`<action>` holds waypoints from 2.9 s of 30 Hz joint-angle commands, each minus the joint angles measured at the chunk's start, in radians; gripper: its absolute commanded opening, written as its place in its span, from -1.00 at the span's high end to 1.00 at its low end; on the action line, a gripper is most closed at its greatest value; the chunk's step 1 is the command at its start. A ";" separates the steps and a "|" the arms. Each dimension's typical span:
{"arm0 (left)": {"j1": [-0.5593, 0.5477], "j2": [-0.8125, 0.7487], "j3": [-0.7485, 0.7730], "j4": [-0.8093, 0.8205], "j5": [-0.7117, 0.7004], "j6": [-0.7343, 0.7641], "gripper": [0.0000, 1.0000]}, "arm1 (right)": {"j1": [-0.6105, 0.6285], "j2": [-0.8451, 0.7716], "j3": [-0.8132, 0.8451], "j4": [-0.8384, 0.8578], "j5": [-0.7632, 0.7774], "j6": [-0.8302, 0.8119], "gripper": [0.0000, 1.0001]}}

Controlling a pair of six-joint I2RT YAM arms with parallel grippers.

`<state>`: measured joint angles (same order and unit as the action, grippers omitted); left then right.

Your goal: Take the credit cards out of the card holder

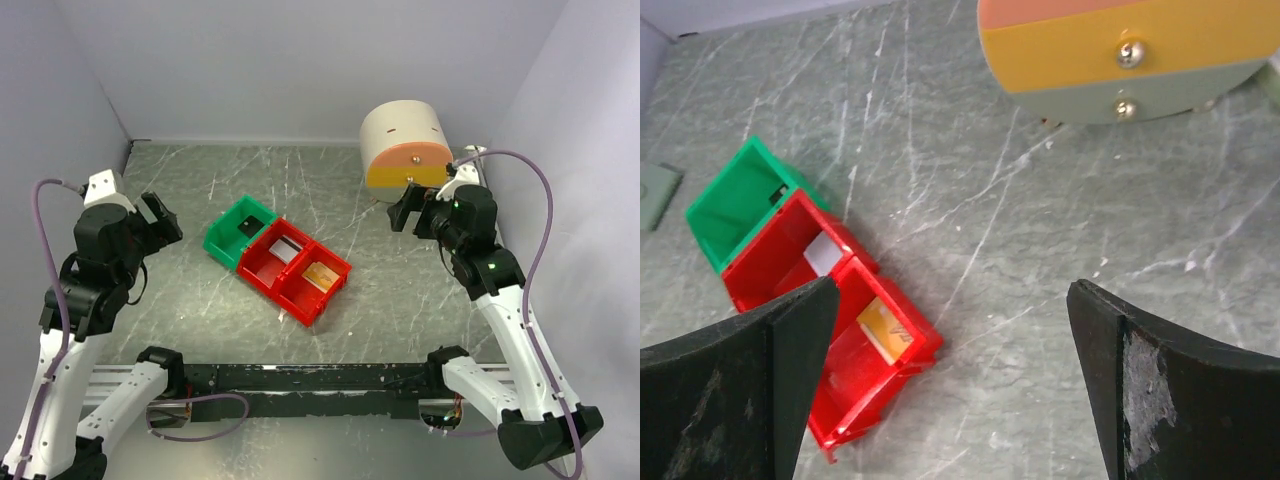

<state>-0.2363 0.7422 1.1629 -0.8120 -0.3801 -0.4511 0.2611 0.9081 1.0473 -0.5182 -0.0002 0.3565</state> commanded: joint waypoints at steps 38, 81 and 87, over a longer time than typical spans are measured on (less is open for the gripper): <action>-0.001 -0.164 -0.463 0.274 0.141 0.089 -0.91 | 0.921 0.377 -0.100 0.133 0.374 0.630 -1.00; -0.023 -0.090 -0.472 0.242 0.092 0.037 -0.91 | 0.931 0.844 0.093 -0.023 0.391 0.565 -1.00; -0.023 -0.084 -0.471 0.243 0.100 0.040 -0.91 | 0.824 0.795 0.042 -0.024 0.404 0.513 -1.00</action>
<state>-0.2527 0.6567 0.6899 -0.5770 -0.2871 -0.4118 1.1584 1.7470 1.1164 -0.5026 0.3225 0.9142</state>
